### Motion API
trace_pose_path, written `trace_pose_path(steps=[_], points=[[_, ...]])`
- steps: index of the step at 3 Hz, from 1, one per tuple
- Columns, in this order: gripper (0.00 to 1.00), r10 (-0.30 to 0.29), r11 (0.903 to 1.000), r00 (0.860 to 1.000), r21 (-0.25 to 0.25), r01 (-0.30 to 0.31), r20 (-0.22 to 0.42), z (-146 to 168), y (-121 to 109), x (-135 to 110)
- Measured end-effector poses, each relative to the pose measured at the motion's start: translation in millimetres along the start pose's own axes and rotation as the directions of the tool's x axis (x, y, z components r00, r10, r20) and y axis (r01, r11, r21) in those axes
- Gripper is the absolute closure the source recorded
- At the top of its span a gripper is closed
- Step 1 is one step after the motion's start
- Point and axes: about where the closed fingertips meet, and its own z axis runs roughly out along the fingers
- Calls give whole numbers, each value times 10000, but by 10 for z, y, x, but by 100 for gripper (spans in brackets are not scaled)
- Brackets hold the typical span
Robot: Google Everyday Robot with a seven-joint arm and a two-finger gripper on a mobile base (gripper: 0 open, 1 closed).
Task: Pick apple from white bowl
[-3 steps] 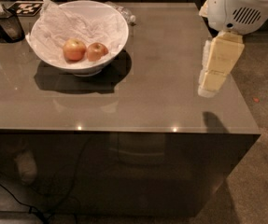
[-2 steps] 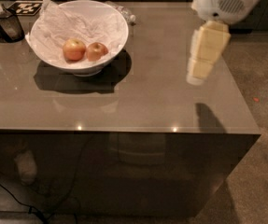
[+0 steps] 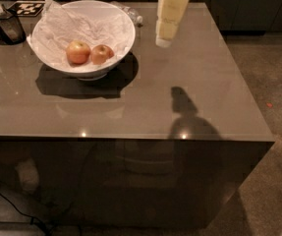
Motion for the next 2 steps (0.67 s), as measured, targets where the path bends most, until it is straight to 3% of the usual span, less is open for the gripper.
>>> trace_pose_path(steps=[2], points=[[0,-195,9983,9975,570,156,686,-8,-190,-238]])
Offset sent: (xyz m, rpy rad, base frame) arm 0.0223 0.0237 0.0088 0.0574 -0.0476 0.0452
